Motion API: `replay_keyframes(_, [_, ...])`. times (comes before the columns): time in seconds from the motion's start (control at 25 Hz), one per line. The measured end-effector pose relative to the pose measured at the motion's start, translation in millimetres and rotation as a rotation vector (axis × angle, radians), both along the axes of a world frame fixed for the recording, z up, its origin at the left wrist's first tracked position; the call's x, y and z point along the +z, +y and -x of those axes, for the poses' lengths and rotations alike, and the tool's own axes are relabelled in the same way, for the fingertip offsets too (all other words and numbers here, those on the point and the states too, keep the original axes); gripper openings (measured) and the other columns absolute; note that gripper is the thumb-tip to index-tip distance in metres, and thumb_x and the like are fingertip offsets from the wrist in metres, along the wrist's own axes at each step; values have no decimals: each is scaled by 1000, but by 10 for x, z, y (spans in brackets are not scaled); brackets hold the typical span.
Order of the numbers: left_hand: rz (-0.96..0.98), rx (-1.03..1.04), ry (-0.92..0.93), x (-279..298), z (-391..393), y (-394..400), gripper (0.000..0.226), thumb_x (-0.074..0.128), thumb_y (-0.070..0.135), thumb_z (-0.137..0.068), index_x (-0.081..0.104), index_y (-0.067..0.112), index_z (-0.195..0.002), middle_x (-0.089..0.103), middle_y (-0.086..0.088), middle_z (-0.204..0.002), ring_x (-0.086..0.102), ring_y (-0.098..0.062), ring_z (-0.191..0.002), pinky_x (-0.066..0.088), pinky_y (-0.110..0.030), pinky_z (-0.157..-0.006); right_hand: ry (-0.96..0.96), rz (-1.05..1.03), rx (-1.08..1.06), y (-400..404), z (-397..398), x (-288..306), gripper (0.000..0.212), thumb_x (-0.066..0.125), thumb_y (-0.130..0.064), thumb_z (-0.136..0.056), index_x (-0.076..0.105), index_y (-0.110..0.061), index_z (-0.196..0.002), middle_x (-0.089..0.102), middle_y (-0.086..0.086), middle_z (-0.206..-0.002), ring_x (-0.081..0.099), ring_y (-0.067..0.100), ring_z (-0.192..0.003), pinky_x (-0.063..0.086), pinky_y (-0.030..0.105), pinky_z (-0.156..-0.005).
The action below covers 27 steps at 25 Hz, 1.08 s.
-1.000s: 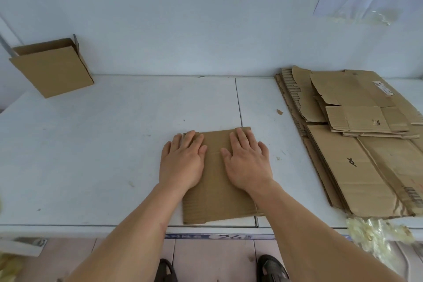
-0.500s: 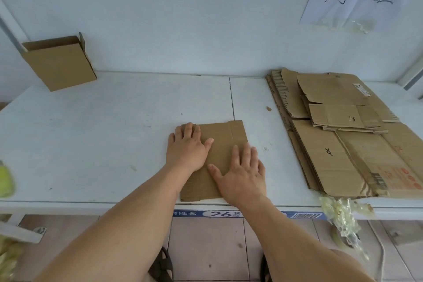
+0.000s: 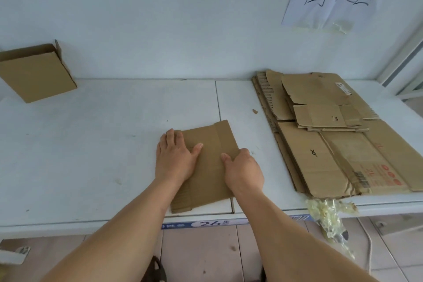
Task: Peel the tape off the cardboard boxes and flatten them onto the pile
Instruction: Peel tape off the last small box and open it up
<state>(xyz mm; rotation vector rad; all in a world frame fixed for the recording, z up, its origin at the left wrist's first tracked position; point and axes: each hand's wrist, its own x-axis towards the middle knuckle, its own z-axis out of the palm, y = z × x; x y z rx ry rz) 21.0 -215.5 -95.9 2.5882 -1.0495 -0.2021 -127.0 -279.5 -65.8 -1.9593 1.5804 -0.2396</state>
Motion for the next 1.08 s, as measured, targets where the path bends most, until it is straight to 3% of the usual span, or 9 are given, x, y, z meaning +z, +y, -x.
replay_keyframes(0.2, [1,0,100,252,72,-341,68,35,56,-98,28,11,-148,4,-6,-162,21,-30,-143,26,-44,-113,-161,-80,6,-421,146,160,41,37,-41,-104,41,-14,-135,63,6,-114,54,21,-89,49,37,-77])
replay_keyframes(0.36, [73,-63,51,523,314,-970,54,36,50,-100,39,15,-141,11,-1,-159,43,-30,-129,43,-41,-93,-187,-9,-34,-1087,466,410,44,36,-37,-105,39,-12,-141,59,15,-131,56,34,-118,44,38,-93])
replay_keyframes(0.44, [142,-113,2,651,492,-1373,48,37,46,-100,45,14,-136,18,0,-157,47,-28,-125,44,-39,-89,-199,61,-83,-1496,682,527,43,37,-37,-104,42,-11,-139,58,16,-132,55,35,-120,43,39,-94])
replay_keyframes(0.6, [204,-202,-61,839,832,-2200,42,38,39,-101,49,15,-134,27,2,-153,43,-22,-127,40,-34,-85,-163,174,-198,-2285,1138,628,41,36,-38,-104,48,-11,-132,63,13,-122,59,34,-109,43,36,-78])
replay_keyframes(0.68, [195,-279,-133,857,1001,-2582,37,37,35,-101,56,14,-123,37,2,-144,46,-21,-120,39,-32,-80,-140,191,-251,-2640,1373,596,40,36,-38,-104,50,-12,-132,64,12,-119,60,33,-106,43,36,-74])
replay_keyframes(0.88, [191,-486,-360,816,1321,-3220,34,36,30,-100,64,15,-111,56,1,-125,54,-19,-107,45,-35,-86,-92,202,-331,-3221,1741,413,39,37,-37,-103,53,-16,-131,64,11,-121,58,32,-110,40,35,-77])
replay_keyframes(1.08, [93,-584,-465,694,1447,-3463,35,34,27,-100,66,14,-97,64,0,-105,56,-21,-95,43,-34,-79,33,248,-330,-3459,1777,205,38,39,-37,-102,56,-15,-127,58,11,-122,54,32,-113,42,38,-82])
